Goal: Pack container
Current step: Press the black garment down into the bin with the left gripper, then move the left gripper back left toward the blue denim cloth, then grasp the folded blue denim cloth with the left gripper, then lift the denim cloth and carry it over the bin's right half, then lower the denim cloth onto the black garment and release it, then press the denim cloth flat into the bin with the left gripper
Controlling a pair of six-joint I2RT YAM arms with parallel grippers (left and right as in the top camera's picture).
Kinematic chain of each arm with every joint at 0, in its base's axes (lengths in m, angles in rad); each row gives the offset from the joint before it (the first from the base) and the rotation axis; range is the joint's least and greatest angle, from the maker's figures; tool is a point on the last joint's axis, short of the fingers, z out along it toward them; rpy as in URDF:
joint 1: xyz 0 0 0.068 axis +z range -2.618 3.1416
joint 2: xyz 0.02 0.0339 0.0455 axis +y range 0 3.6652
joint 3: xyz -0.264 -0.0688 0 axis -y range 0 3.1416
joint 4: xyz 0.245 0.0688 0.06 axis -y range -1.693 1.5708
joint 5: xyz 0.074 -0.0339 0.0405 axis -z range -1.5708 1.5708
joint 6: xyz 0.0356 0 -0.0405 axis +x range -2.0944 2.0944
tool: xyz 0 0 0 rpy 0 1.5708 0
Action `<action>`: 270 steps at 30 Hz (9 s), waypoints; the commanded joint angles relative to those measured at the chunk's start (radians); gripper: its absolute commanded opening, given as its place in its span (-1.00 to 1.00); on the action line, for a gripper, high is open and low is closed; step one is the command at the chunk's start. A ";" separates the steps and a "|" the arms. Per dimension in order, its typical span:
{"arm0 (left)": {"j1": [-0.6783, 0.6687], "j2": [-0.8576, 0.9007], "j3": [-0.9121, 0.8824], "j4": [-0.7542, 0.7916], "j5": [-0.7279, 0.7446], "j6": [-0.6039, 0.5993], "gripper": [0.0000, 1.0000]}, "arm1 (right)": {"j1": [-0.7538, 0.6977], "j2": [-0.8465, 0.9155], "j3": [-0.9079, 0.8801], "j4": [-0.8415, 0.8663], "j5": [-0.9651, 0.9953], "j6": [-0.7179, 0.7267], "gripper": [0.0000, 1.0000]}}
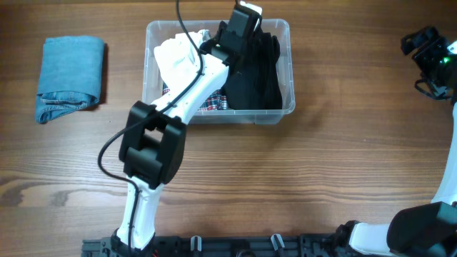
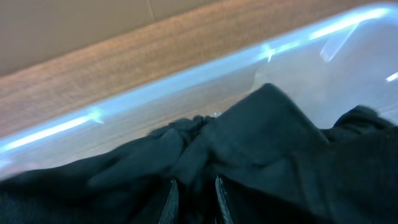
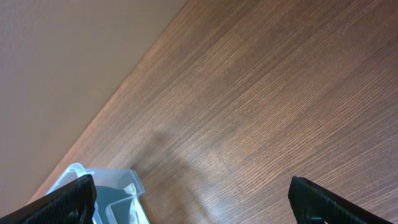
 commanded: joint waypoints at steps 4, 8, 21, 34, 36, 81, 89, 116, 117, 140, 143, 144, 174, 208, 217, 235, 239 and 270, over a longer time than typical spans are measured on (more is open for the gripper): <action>-0.027 0.167 -0.002 -0.015 0.056 0.011 -0.60 | 0.001 0.012 -0.002 0.002 0.006 0.007 0.99; -0.029 0.183 -0.002 -0.023 0.056 0.011 -0.57 | 0.001 0.012 -0.002 0.002 0.006 0.007 1.00; -0.029 -0.125 -0.002 -0.044 0.056 0.011 0.17 | 0.001 0.012 -0.002 0.002 0.006 0.007 0.99; 0.146 -0.497 -0.002 -0.511 0.006 -0.160 0.80 | 0.001 0.012 -0.002 0.002 0.006 0.007 0.99; 0.233 -0.498 -0.002 -0.575 0.006 -0.195 0.85 | 0.001 0.012 -0.002 0.002 0.006 0.007 1.00; 0.614 0.220 -0.006 -0.383 -0.635 -0.007 1.00 | 0.001 0.012 -0.002 0.002 0.006 0.007 1.00; 0.667 0.309 -0.006 -0.341 -0.757 -0.006 0.99 | 0.001 0.012 -0.002 0.002 0.006 0.007 0.99; 0.635 0.023 0.008 -0.476 -0.379 -0.192 -0.92 | 0.001 0.012 -0.002 0.002 0.006 0.007 1.00; 0.635 -0.008 0.007 -0.491 -0.329 -0.199 -0.92 | 0.001 0.012 -0.002 0.002 0.006 0.007 1.00; 0.622 -0.719 0.007 -0.666 0.792 -0.249 -0.92 | 0.001 0.012 -0.002 0.002 0.006 0.007 1.00; 0.577 -0.713 0.007 -0.628 0.885 -0.256 -0.92 | 0.001 0.012 -0.002 0.002 0.006 0.007 1.00; 0.563 -0.712 0.007 -0.615 0.896 -0.263 -0.92 | 0.002 0.012 -0.002 0.002 0.006 0.007 0.99; 0.205 -0.381 0.007 -0.075 1.273 -0.662 -0.92 | 0.004 0.012 -0.002 0.002 0.006 0.007 1.00; 0.237 -0.185 -0.108 -0.048 1.238 -0.663 -0.92 | 0.004 0.012 -0.002 0.003 0.006 0.007 0.99; 0.333 -0.185 -0.246 -0.052 1.261 -0.612 -0.92 | 0.004 0.012 -0.002 0.002 0.006 0.007 1.00; 0.380 -0.198 -0.275 -0.018 1.426 -0.504 0.99 | 0.004 0.012 -0.002 0.002 0.006 0.007 0.99; 0.350 -0.261 -0.248 0.013 1.410 -0.512 0.99 | 0.004 0.012 -0.002 0.002 0.006 0.007 1.00; 0.274 -0.537 -0.235 -0.223 0.705 -0.402 0.99 | 0.004 0.012 -0.002 0.002 0.006 0.007 0.99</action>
